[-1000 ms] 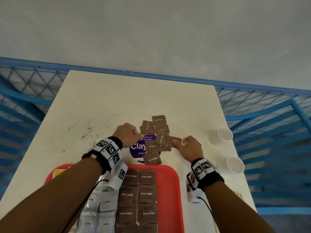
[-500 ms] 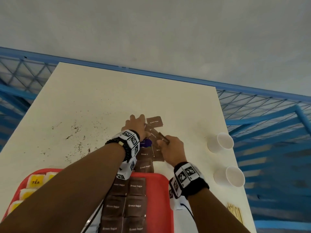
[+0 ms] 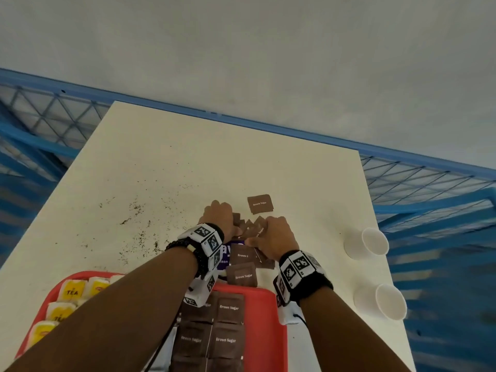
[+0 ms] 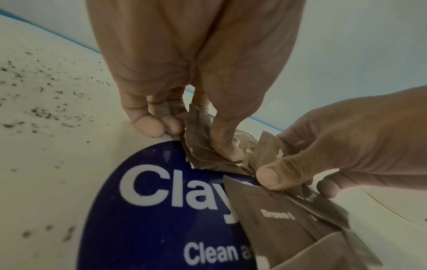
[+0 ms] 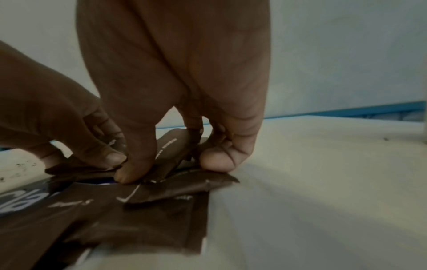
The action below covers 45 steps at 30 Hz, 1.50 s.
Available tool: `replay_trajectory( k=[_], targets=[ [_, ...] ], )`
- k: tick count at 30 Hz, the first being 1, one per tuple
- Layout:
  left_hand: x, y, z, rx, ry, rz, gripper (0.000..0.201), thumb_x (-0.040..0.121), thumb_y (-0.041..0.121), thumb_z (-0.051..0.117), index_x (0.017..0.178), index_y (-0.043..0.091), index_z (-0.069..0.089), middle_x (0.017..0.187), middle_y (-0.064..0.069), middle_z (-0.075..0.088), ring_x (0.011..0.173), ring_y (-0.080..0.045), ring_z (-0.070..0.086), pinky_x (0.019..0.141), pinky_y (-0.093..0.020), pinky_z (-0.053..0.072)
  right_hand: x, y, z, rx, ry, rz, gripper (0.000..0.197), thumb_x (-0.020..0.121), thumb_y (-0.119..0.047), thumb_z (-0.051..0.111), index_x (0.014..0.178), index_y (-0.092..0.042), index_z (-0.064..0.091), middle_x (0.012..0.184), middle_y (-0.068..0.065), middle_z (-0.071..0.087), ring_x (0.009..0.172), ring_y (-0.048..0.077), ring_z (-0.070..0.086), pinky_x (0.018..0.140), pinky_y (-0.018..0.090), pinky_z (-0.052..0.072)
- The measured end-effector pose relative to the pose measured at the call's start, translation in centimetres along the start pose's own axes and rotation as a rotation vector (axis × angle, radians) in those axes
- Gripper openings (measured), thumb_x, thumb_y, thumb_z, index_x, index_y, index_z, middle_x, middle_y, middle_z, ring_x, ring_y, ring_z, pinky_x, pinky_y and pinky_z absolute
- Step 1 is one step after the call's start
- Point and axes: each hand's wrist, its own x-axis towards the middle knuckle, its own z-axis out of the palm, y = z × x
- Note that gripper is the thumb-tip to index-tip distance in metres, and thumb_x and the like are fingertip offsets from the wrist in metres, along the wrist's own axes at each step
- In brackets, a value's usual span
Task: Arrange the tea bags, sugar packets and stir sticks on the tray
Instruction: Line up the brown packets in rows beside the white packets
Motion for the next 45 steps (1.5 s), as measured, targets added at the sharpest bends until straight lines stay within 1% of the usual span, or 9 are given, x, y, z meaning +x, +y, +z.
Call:
replay_trajectory(
  k=[6,14,17,20,25,29,32,38,45],
  targets=[
    [-0.4,-0.4,-0.6,0.026,-0.021,0.02,0.038,0.08,0.033,0.079,0.103,0.007,0.064,0.107,-0.011,0.067,0.101,-0.032,0.064,0.088,-0.042,0.054,1.0,-0.8,-1.7,0.039,-0.018,-0.094,0.018,0.083,-0.017,0.073,0.089,-0.025,0.058,0.107,0.001,0.065,0.095,0.02,0.059,0.081,0.031,0.048],
    [-1.6,-3.1,-3.4,-0.434,-0.117,-0.053,0.032,0.08,0.029,0.082,0.068,0.014,0.056,0.07,0.0,0.058,0.069,-0.016,0.055,0.065,-0.027,0.044,4.4,-2.1,-3.4,0.216,0.138,0.022,0.024,0.065,-0.029,0.087,0.081,-0.021,0.07,0.095,0.002,0.068,0.089,0.019,0.063,0.074,0.028,0.051],
    [-2.9,-3.8,-4.8,-0.833,-0.184,-0.107,0.021,0.078,0.019,0.084,0.087,0.009,0.068,0.082,-0.004,0.071,0.077,-0.017,0.067,0.066,-0.03,0.055,5.2,-2.6,-2.1,0.035,0.149,0.007,0.028,0.063,-0.037,0.083,0.079,-0.025,0.063,0.109,0.01,0.061,0.102,0.031,0.057,0.089,0.04,0.052],
    [-4.5,-3.9,-6.1,-1.148,-0.327,-0.124,0.028,0.081,0.012,0.079,0.106,0.003,0.071,0.096,-0.012,0.075,0.08,-0.02,0.073,0.063,-0.029,0.059,4.8,-3.3,-1.8,0.08,0.112,-0.047,0.026,0.071,-0.021,0.082,0.076,-0.02,0.057,0.097,0.008,0.068,0.094,0.026,0.061,0.076,0.031,0.046],
    [-6.1,-4.7,-6.5,-1.491,-0.453,-0.128,0.007,0.094,0.001,0.054,0.092,0.001,0.061,0.116,-0.023,0.07,0.108,-0.038,0.069,0.082,-0.047,0.059,2.8,-2.6,-1.8,0.248,0.114,-0.05,0.027,0.07,-0.016,0.085,0.071,-0.017,0.058,0.081,-0.002,0.064,0.078,0.017,0.056,0.063,0.024,0.039],
    [-7.9,-5.4,-6.4,-1.609,-0.496,-0.074,0.02,0.092,-0.006,0.041,0.083,0.007,0.053,0.099,-0.022,0.072,0.089,-0.036,0.073,0.066,-0.041,0.061,-1.2,-1.8,-3.3,0.452,0.08,-0.046,0.02,0.075,-0.019,0.082,0.077,-0.017,0.063,0.083,0.003,0.073,0.077,0.02,0.067,0.067,0.031,0.053],
    [-10.4,-5.8,-6.1,-1.64,-0.463,0.004,0.04,0.084,-0.012,0.042,0.11,0.013,0.059,0.087,-0.018,0.066,0.081,-0.033,0.069,0.064,-0.044,0.059,-5.7,-1.4,-4.3,0.532,0.022,-0.066,0.016,0.091,-0.028,0.068,0.093,-0.014,0.063,0.09,0.006,0.075,0.08,0.022,0.072,0.072,0.039,0.06],
    [-17.5,-7.8,-3.5,-1.603,-0.564,0.034,0.019,0.092,0.01,0.056,0.106,0.016,0.067,0.085,-0.011,0.059,0.082,-0.026,0.065,0.064,-0.038,0.059,-17.9,-0.6,-3.3,0.558,-0.055,-0.133,0.009,0.1,-0.031,0.055,0.097,-0.03,0.064,0.078,-0.019,0.062,0.071,-0.007,0.061,0.06,0.008,0.043],
    [-24.3,-11.8,0.7,-1.62,-0.631,-0.161,0.052,0.091,0.053,0.056,0.107,0.005,0.065,0.095,-0.019,0.064,0.077,-0.03,0.066,0.067,-0.04,0.053,-28.4,-1.1,2.6,0.522,-0.2,-0.229,0.017,0.094,-0.026,0.066,0.109,-0.022,0.071,0.104,-0.007,0.076,0.094,0.008,0.072,0.085,0.029,0.057]
  ],
)
